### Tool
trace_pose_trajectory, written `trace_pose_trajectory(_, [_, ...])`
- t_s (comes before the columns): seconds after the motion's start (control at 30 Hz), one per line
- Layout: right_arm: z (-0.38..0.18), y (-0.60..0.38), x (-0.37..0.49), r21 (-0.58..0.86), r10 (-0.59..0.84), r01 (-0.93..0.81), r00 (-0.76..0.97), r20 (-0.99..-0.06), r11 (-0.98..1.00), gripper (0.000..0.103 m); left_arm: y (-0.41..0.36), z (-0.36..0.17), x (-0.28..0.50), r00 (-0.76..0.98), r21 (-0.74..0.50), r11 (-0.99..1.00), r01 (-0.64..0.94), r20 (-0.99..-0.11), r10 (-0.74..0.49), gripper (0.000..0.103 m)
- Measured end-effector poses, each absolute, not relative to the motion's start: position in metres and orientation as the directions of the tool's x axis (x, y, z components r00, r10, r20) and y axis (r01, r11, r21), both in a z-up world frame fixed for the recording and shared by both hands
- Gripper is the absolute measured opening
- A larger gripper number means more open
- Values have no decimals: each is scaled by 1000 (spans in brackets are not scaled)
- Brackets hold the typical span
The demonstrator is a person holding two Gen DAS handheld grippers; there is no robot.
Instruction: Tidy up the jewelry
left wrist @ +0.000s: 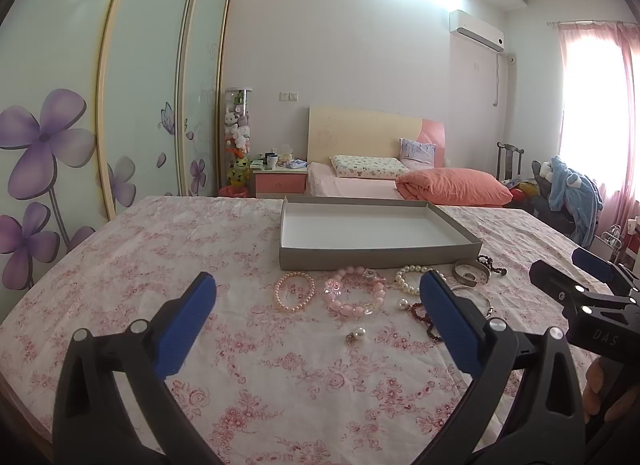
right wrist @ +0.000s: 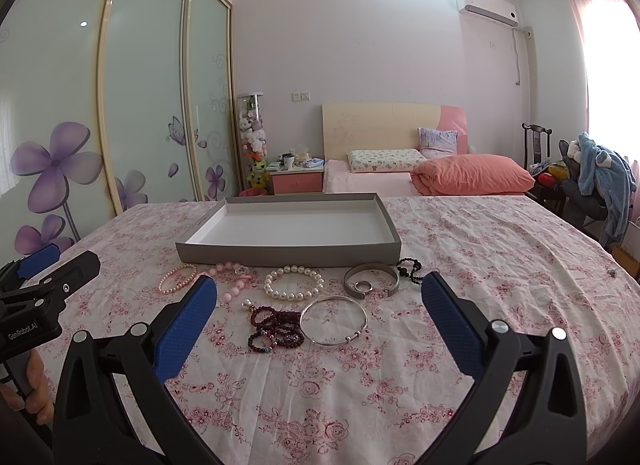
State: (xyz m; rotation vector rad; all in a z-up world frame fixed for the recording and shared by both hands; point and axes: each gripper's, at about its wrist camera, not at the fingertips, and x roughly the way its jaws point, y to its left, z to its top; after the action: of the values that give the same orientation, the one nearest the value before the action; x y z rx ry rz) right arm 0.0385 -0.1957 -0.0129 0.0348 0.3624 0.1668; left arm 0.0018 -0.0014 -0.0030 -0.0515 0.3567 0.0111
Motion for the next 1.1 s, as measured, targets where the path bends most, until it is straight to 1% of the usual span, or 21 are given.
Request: trace_pose_trajectory(1.1, [-14, -196, 38, 64, 169, -157, 920, -354, 986, 101, 0, -3, 2, 935, -52, 998, -21, -355, 1, 99])
